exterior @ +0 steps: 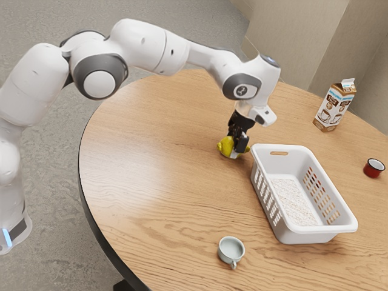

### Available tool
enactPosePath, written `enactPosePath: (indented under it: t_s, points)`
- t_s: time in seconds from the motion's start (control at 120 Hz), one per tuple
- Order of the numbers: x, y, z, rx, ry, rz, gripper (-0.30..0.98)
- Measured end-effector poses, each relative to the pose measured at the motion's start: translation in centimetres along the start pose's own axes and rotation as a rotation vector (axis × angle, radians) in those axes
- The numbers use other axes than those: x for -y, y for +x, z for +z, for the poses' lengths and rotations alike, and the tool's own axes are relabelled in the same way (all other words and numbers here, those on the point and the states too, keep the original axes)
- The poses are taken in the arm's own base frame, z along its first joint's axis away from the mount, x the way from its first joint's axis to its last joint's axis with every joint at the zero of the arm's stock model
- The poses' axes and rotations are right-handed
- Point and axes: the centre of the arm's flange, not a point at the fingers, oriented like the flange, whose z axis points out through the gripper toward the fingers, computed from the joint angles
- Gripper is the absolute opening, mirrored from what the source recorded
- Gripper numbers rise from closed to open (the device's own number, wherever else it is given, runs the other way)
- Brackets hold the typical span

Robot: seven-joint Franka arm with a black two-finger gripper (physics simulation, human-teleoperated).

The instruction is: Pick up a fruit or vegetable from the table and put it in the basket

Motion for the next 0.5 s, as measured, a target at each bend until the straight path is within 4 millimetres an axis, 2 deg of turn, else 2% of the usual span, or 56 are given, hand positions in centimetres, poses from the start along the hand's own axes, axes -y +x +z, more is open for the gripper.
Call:
enactPosePath:
  t_s: [0.15, 0.258, 0.433, 0.5]
  points:
    - [-0.1, 0.3, 0.8, 0.005, -0.003, -0.005, 0.68]
    - [-0.1, 0.3, 0.7, 0.000, 0.002, -0.007, 0.50]
    - [-0.3, 0.4, 0.3, -0.007, 0.011, -0.012, 0.44]
    - [-0.7, 0.4, -0.4, -0.016, 0.021, -0.007, 0.42]
